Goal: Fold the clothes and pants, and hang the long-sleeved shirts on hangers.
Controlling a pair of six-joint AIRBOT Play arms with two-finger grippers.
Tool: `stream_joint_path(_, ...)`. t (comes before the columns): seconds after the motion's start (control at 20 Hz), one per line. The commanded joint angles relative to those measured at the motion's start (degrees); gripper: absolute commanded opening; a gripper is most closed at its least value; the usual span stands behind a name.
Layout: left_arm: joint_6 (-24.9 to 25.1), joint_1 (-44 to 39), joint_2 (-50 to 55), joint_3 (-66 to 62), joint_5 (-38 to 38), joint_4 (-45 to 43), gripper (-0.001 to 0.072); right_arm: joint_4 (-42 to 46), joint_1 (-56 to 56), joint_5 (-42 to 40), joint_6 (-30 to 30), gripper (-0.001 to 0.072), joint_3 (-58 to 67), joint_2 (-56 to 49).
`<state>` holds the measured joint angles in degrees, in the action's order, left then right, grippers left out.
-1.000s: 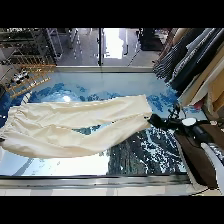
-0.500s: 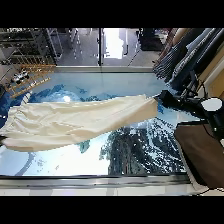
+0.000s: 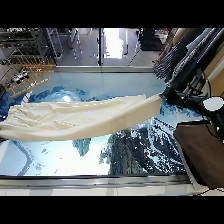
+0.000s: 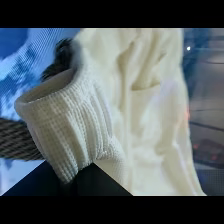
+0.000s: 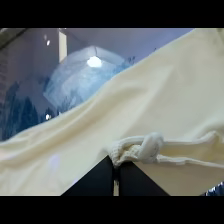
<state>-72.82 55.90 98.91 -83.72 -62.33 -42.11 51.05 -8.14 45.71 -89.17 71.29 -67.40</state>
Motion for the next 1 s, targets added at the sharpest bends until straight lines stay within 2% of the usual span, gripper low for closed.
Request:
stream_joint_path(0.0, -3.23, -0.81, -0.48, -17.51, -7.96, 2.84, 0.0022, 2.38, -0.44, -3.65, 2.05, 0.0024, 6.69, -1.57)
stream_joint_path(0.05, -2.49, -1.09, -1.31, -21.14, -9.14, 2.97, 0.0022, 3.45, -0.98, 1.55, 8.17, 0.0024, 10.84, -1.95)
stream_joint_path(0.1, -0.13, -1.09, -2.91, -22.58, -9.49, 1.40, 0.0022, 6.75, -1.84, 8.70, 11.50, 0.0025, 13.77, -1.75)
stream_joint_path(0.15, 1.84, -0.98, -4.50, -22.56, -10.32, -2.80, 0.0023, 11.39, -3.17, 17.27, 11.52, 0.0025, 14.43, -1.05)
stream_joint_path(0.2, 3.63, -0.66, -5.44, -22.56, -13.03, -9.40, 0.0024, 14.84, -4.37, 25.35, 12.44, 0.0024, 12.50, -0.20)
stream_joint_path(0.25, 7.08, -0.15, -5.66, -22.43, -16.52, -14.99, 0.0024, 15.58, -4.90, 29.90, 15.23, 0.0024, 8.41, 1.09)
stream_joint_path(0.3, 11.56, 0.46, -5.81, -21.24, -19.56, -18.71, 0.0024, 15.28, -4.90, 30.58, 17.44, 0.0024, 2.62, 3.28)
stream_joint_path(0.45, 21.73, 3.72, -7.17, -12.72, -21.68, -19.76, 0.0024, 15.45, -4.33, 28.00, 19.67, 0.0024, -16.90, 12.07)
stream_joint_path(0.55, 26.75, 6.45, -7.45, -8.44, -23.78, -22.32, 0.0024, 17.29, -4.33, 28.70, 19.76, 0.0023, -24.68, 17.11)
stream_joint_path(0.65, 27.15, 9.33, -7.28, -7.58, -24.11, -22.56, 0.0024, 17.33, -4.31, 26.23, 19.76, 0.0023, -24.96, 18.91)
stream_joint_path(0.8, 26.84, 9.68, -7.19, -10.19, -23.89, -21.92, 0.0023, 13.44, -4.17, 12.94, 19.19, 0.0022, -20.70, 14.36)
stream_joint_path(0.95, 20.22, 6.86, -7.15, -12.17, -15.43, -15.96, 0.0023, 13.31, -0.63, 1.53, 17.46, 0.0022, -10.86, -0.07)
